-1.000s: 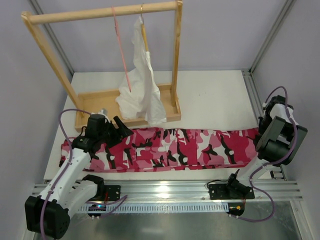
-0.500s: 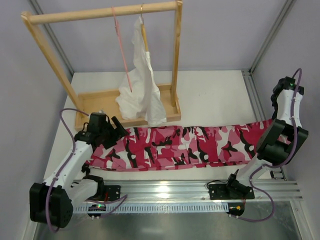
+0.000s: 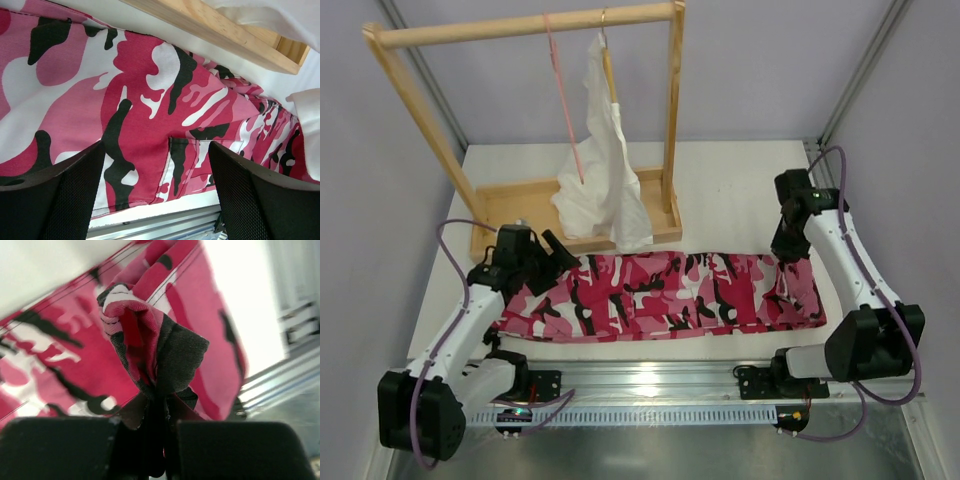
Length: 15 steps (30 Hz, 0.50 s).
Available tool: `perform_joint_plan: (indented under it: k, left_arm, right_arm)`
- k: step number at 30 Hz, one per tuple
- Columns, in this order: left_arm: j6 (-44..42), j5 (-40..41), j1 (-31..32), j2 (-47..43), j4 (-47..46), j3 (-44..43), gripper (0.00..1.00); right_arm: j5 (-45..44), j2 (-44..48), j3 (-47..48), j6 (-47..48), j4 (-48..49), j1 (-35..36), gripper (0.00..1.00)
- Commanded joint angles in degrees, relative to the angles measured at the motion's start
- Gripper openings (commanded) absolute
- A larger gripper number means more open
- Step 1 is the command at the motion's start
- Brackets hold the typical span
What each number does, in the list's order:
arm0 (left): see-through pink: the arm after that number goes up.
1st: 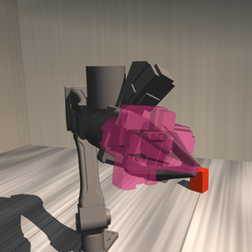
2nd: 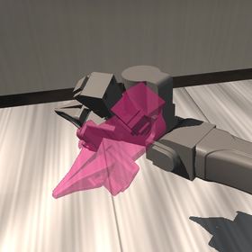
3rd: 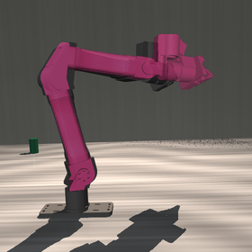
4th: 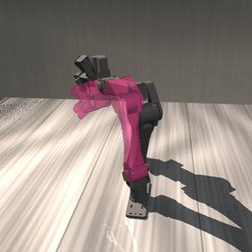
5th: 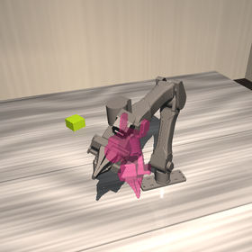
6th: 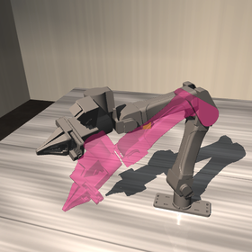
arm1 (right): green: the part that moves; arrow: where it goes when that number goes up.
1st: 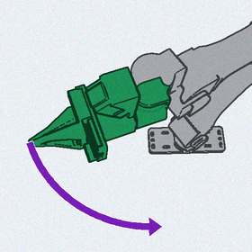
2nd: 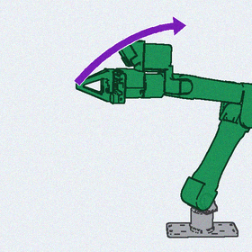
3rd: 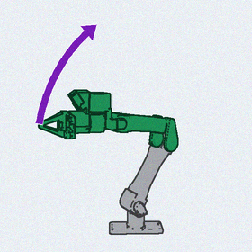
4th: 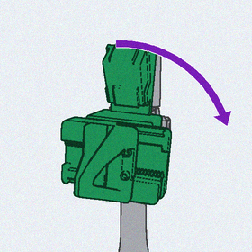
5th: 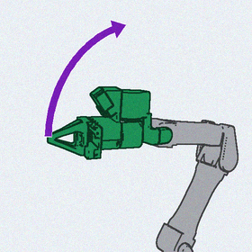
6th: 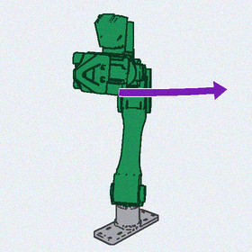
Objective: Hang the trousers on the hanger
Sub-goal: Fold the trousers
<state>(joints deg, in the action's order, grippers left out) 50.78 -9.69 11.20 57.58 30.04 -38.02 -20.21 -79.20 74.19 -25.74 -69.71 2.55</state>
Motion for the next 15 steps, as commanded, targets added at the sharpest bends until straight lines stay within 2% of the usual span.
perform_joint_plan:
  k: [1, 4, 5, 6, 7, 10, 12, 13, 15]
  left_arm:
    - [0.0, -1.7, -0.2, -2.6, 0.4, -0.6, 0.84]
    - [-1.3, -2.5, -0.1, -6.4, 0.5, 1.0, 0.83]
    - [-1.6, -2.6, 0.0, -7.3, 0.7, 1.3, 0.83]
    - [-1.7, -2.4, 0.1, -8.0, 2.3, 1.4, 0.82]
    - [-1.3, -2.2, 0.2, -9.4, 3.0, 1.8, 0.82]
    - [0.8, -2.7, 1.6, -11.4, 4.3, 3.7, 0.8]
    - [1.9, -1.0, 3.6, -13.6, 4.7, 5.1, 0.79]
    - [3.1, -0.2, 4.3, -14.2, 4.7, 6.6, 0.79]
    - [3.8, 0.9, 5.1, -14.6, 4.0, 8.3, 0.79]
  right_arm:
    - [13.1, 1.7, -6.4, -11.0, 7.4, 4.2, 0.04]
    - [16.4, 4.7, -13.7, -18.4, 16.9, 9.3, 0.04]
    - [17.0, 5.1, -17.3, -19.8, 22.9, 10.5, 0.05]
    - [18.1, 5.4, -18.9, -20.9, 25.5, 12.5, 0.09]
    - [19.4, 4.6, -19.9, -22.2, 27.3, 13.0, 0.19]
    - [21.6, 2.5, -19.2, -20.9, 28.3, 14.8, 0.21]
    - [23.7, 1.9, -17.4, -17.1, 28.1, 15.3, 0.35]
    - [24.1, 2.0, -16.5, -15.6, 27.9, 15.6, 0.46]
    - [21.6, 3.5, -15.9, -10.9, 26.9, 16.0, 0.56]
